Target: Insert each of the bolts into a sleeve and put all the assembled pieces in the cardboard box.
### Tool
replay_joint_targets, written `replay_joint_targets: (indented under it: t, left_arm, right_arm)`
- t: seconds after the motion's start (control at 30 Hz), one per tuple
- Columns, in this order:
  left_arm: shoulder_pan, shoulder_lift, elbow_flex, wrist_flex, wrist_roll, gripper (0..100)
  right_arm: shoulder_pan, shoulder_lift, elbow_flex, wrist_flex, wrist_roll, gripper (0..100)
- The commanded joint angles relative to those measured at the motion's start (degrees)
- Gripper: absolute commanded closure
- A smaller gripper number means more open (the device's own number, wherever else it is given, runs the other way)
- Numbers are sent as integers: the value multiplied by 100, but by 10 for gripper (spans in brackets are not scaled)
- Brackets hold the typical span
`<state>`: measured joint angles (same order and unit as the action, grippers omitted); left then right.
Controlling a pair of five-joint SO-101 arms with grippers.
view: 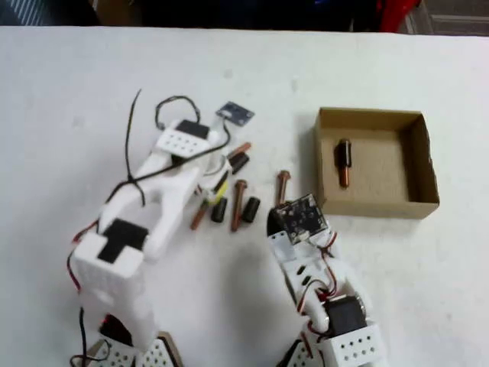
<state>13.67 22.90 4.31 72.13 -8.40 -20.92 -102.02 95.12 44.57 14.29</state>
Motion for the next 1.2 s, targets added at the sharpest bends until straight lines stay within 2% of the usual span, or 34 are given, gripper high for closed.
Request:
replay_joint_targets:
  t: [0.0,0.43,0.5,0.57,0.77,0.97,1.17]
  left_arm:
    - [101,154,-387,53,-26,876]
    - [75,1077,-1073,44,-26,880]
    - [75,1095,-1090,53,-26,905]
    - [75,1112,-1099,9,-53,979]
    - [110,1086,-1090,53,-62,978]
    - [119,884,-1125,53,-53,980]
    - [84,-215,-1081,62,-26,980]
  right_arm:
    - [-4,-92,-44,-136,0,982]
    - [-13,-92,-44,-119,0,981]
    - [-13,-92,-44,-119,0,981]
    - [-13,-92,-44,-119,0,981]
    - [-4,-92,-35,-119,0,981]
    - [-13,-92,176,-505,0,981]
    - [-92,-92,176,-664,-35,981]
